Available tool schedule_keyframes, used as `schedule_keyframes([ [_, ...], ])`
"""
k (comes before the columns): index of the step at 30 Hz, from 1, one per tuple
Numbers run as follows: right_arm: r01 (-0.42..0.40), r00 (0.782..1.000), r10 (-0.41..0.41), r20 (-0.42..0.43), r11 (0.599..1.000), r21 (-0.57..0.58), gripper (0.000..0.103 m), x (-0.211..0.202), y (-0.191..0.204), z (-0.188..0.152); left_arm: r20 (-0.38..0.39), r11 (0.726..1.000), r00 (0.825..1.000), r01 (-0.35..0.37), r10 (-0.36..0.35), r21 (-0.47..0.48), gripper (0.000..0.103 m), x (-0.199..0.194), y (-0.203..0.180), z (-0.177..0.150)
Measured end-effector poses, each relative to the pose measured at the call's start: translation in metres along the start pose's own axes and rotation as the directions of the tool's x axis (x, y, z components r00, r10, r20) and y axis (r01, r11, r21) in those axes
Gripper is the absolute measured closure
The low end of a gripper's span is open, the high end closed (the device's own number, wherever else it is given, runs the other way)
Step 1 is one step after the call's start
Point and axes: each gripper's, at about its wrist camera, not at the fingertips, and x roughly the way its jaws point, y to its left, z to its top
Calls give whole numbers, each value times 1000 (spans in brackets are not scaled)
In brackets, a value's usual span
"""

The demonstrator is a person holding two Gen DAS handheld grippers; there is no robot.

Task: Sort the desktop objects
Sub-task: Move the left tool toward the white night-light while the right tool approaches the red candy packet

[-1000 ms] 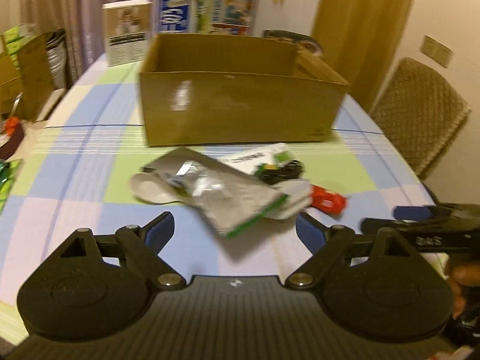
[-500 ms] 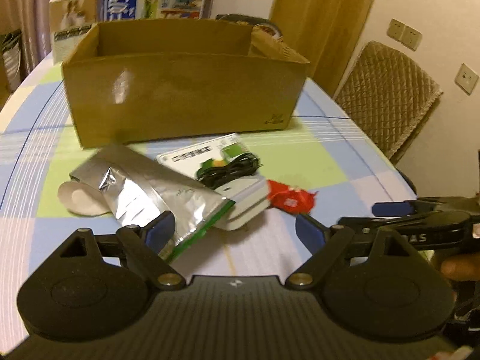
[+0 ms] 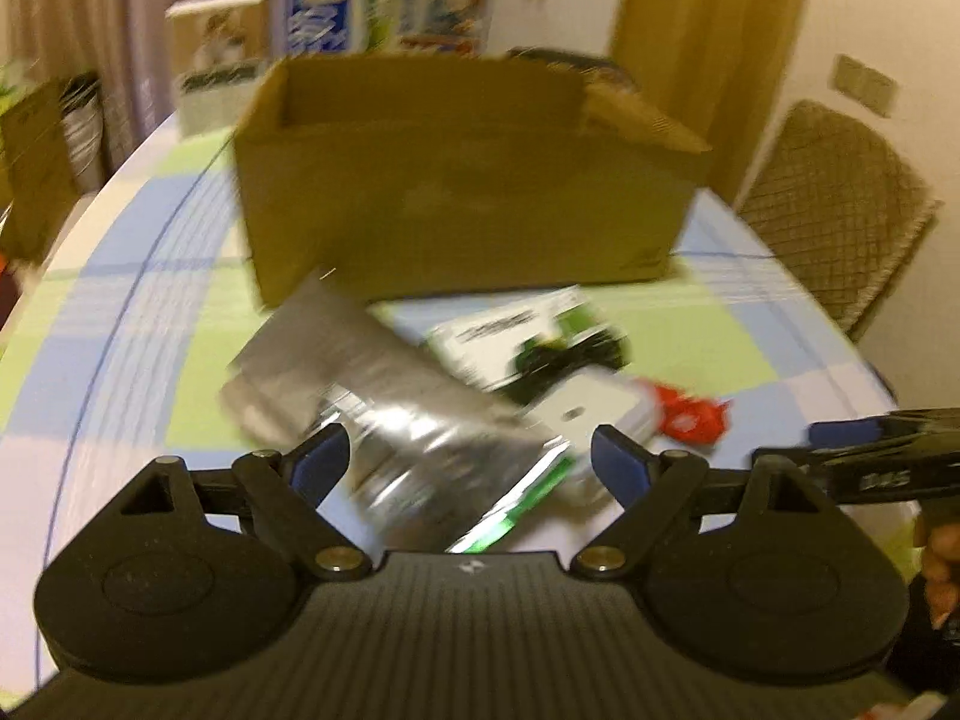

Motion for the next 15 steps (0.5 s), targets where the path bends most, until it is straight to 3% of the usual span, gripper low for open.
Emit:
schedule_keyframes([
  [4, 11, 1000, -11, -2, 1000, 6, 22, 1, -2, 0, 20, 989, 990, 135, -137, 59, 18, 8, -21, 7],
  [8, 25, 1000, -25, -4, 1000, 17, 22, 0, -9, -2, -23, 972, 972, 235, -235, 1, 18, 30, -23, 11],
  [15, 30, 1000, -30, -1, 999, 24, 21, 0, -15, -1, -119, 988, 981, 151, -155, -38, 17, 38, -4, 3],
])
